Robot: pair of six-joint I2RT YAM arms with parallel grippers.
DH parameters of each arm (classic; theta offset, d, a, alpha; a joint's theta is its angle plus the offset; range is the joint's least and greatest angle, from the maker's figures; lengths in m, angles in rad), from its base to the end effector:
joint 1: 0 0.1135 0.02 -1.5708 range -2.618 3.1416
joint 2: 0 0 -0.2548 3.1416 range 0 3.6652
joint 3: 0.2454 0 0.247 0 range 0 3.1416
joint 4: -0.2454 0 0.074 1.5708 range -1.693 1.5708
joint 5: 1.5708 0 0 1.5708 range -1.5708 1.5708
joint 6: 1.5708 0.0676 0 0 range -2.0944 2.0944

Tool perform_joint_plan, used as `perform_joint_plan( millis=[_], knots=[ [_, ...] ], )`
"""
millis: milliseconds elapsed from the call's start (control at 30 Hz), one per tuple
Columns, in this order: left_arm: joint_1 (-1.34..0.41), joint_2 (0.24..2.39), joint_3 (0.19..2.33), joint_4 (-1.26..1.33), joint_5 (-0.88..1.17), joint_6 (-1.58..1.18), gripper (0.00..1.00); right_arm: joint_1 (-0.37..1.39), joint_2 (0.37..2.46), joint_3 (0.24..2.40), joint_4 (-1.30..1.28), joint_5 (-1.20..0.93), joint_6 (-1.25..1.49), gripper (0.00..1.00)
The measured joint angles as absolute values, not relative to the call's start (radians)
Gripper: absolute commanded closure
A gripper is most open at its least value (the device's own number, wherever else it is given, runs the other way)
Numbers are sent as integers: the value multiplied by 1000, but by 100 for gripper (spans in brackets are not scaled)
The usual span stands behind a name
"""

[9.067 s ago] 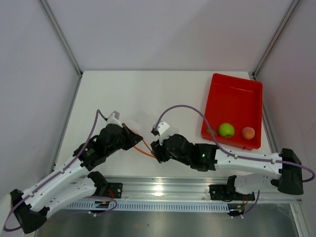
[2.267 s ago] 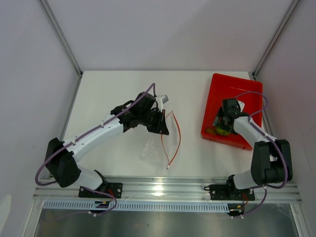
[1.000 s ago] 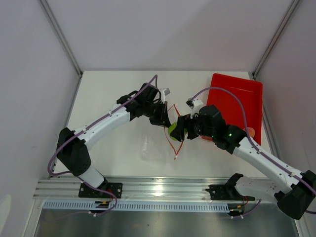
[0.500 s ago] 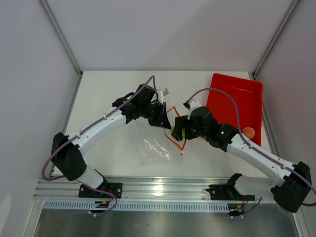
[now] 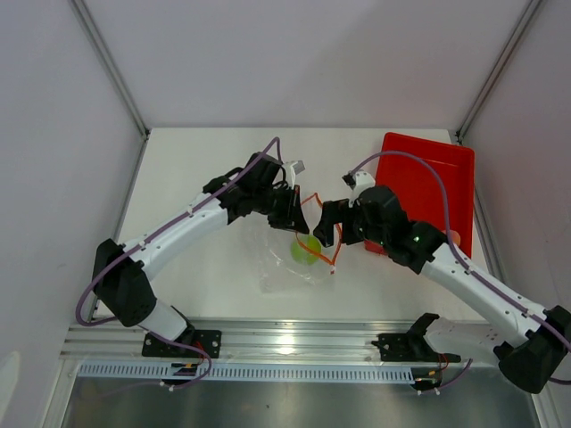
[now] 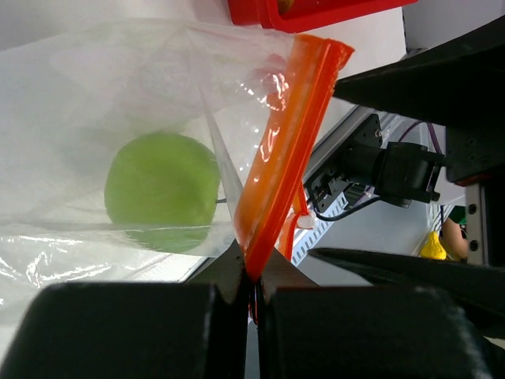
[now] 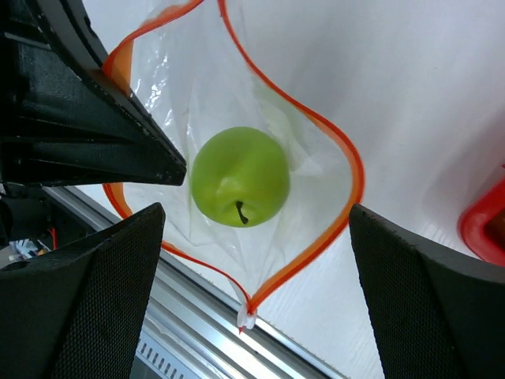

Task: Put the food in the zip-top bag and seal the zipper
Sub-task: Place the fake fruit in the zipper food storage bag, then pick up the fake fruit from the bin.

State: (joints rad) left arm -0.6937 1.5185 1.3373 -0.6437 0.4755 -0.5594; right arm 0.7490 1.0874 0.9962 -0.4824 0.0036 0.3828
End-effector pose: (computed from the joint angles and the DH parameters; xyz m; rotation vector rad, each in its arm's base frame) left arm 0.2448 -0.2439 0.2853 0.4185 2.5660 -1.1019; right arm 0.1939 0.1800 0.3002 -0.4015 2.1805 0.6439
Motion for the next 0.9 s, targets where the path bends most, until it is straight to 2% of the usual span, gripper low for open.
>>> perform_joint_plan(
  millis=[200,433,600,900],
  knots=[
    [-694,1515,1323,-633,475,-559,100,636,1057,1060,-582,79,381,1],
    [-694,1488,1259,-614,475,-557,99,260,1043,1111,-702,203,410,1],
    [-694,1431,1217,-606,475,-550,99,54,1097,1059,-736,234,425,1],
    [-694,1340,1169,-576,516,-547,99,-57,1234,959,-733,333,451,2]
  ],
)
